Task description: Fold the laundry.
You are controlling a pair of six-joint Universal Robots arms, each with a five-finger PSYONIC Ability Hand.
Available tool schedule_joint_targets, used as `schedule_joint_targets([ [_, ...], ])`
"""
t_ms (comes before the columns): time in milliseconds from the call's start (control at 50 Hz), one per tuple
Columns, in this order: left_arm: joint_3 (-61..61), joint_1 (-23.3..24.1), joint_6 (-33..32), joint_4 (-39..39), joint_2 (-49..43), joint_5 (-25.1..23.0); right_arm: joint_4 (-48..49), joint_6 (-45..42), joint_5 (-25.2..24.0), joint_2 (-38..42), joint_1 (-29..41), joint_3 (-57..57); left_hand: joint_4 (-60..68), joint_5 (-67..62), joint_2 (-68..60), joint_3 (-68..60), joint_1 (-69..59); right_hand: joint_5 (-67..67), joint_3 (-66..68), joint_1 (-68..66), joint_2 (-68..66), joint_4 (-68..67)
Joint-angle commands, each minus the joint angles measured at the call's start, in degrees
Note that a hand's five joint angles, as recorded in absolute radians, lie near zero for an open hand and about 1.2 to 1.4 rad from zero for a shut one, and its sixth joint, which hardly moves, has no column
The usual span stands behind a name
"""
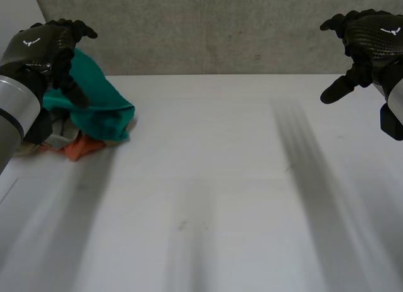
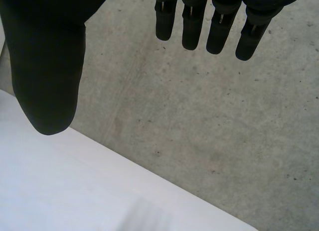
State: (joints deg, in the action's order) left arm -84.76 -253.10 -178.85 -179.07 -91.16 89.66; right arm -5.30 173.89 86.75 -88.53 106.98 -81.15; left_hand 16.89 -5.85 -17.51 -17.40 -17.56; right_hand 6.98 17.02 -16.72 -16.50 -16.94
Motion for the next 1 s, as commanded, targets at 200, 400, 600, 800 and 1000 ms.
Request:
schedule_joint_targets([
  [200,0.03,-0.29,-0.97,-3.73,-1.73,-0.19,-0.06,-0.31,-0.61,2.13,0.24,0.11,-6.67,5.64,7.3,7.18,7.35,-6.98,-7.02,6.72,6.5,6.94],
  [400,7.23,-4.85,-20.64,-17.45,-19.47,-0.45,0.03,-0.31,-1.4,4.33,0.24,0.11,-6.89,5.85,7.51,7.4,7.56,-6.98,-7.02,6.72,6.5,6.94],
  [600,29.29,-11.09,-43.42,-19.48,-47.69,-4.66,0.21,-0.4,-1.4,6.79,0.33,0.11,-5.33,4.3,5.96,5.84,6.01,-6.98,-7.02,6.72,6.5,6.94],
  [800,33.61,-7.95,-43.6,-19.74,-49.55,-7.04,0.3,-1.8,-1.32,8.81,-0.11,0.81,63.11,-64.15,-62.49,-62.6,-62.44,-6.98,-7.02,6.72,6.5,6.94],
  [1000,20.79,1.46,-30.53,-19.22,-26.01,-6.43,0.21,-1.98,-1.23,8.72,-0.46,2.57,63.11,-64.15,-62.49,-62.6,-62.44,-6.98,-7.02,6.72,6.5,6.94],
])
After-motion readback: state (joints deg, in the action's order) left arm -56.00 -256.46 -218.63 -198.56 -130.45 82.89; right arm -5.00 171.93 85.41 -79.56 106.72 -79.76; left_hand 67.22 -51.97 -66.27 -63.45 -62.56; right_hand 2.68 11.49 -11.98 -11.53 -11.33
